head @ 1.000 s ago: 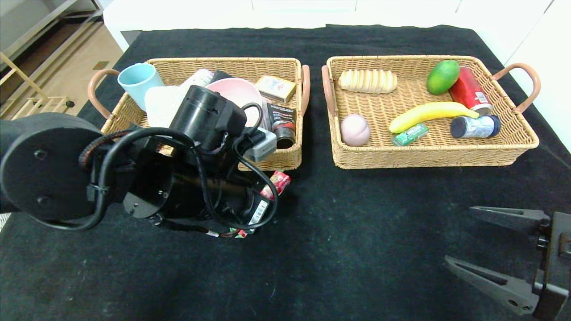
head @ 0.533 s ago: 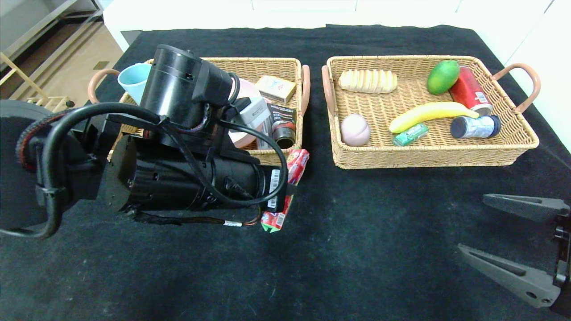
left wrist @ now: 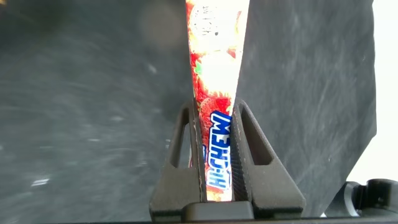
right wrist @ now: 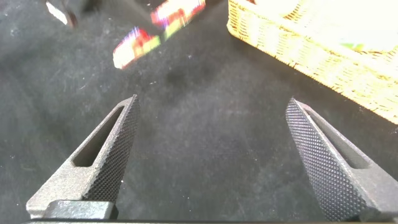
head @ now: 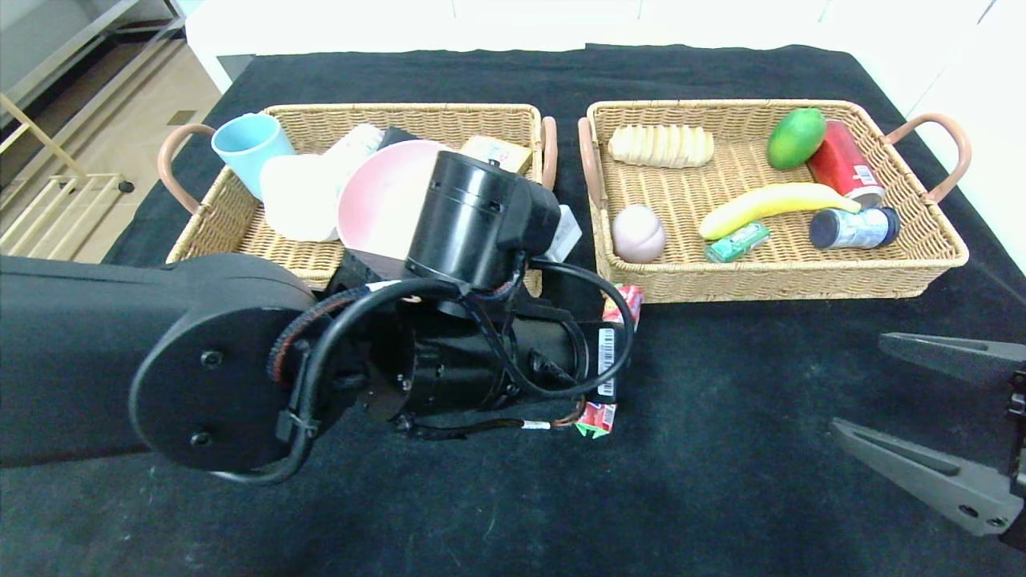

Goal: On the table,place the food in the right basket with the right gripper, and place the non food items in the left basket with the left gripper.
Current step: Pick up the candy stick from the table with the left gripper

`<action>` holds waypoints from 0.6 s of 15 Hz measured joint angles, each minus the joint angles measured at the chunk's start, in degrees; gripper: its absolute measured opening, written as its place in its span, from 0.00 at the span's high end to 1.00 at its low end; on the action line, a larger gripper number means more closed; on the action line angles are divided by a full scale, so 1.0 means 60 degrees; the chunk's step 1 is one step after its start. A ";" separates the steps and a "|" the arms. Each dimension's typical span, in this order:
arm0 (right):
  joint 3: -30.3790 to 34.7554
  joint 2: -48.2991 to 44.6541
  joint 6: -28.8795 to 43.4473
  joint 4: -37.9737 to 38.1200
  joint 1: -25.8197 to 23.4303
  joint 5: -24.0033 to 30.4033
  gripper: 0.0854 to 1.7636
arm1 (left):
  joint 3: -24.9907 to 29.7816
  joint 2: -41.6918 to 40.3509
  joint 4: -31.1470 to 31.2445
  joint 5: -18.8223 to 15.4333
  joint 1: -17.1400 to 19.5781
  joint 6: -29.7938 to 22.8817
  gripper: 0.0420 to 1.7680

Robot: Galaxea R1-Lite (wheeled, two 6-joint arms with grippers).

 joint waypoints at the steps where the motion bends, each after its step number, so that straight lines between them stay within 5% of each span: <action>1: 0.0000 -0.0010 0.0000 -0.0002 0.0000 -0.0008 0.03 | -0.0083 0.0201 -0.0018 0.0041 -0.0098 -0.0063 0.84; 9: 0.0045 -0.0148 0.0012 -0.0006 0.0083 0.0014 0.03 | -0.1313 0.1796 -0.0012 0.0376 -0.0408 -0.0102 0.84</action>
